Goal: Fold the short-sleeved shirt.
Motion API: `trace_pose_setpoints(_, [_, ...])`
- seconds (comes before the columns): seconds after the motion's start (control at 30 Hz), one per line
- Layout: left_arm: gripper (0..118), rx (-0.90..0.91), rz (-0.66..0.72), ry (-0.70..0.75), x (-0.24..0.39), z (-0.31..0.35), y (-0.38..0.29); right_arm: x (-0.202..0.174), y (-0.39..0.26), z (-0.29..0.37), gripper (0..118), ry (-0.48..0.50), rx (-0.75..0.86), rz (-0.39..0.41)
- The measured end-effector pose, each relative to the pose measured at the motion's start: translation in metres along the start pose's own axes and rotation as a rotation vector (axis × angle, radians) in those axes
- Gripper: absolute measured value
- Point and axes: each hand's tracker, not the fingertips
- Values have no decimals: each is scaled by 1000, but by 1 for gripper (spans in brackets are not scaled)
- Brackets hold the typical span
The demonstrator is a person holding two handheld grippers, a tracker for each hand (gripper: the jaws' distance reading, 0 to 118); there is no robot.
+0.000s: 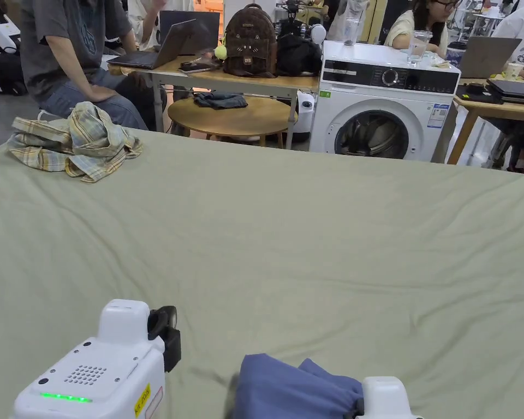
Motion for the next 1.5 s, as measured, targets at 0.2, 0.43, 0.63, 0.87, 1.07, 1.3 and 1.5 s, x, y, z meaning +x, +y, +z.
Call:
trace_pose_setpoints(0.2, [5, -293, 196, -288, -21, -13, 3, 9, 2, -3, 0, 29, -9, -44])
trace_pose_setpoints(0.43, [86, -578, 538, -621, -49, -47, -14, 12, 2, -5, 0, 40, -11, -58])
trace_pose_setpoints(0.63, [86, -713, 529, -656, -42, -79, -33, 12, 1, -4, 0, 42, -11, -67])
trace_pose_setpoints(0.87, [86, -787, 529, -773, -2, -106, -54, 12, 1, -3, 0, 42, -10, -67])
trace_pose_setpoints(1.07, [36, -751, 596, -741, -3, -117, -65, 8, 1, 3, 0, 41, -3, -65])
trace_pose_setpoints(1.3, [27, -707, 684, -760, -14, -112, -81, 5, 3, 6, 0, 47, 8, -36])
trace_pose_setpoints(1.5, [26, -702, 661, -756, -16, -106, -65, 5, 12, 12, 0, 66, 42, -6])
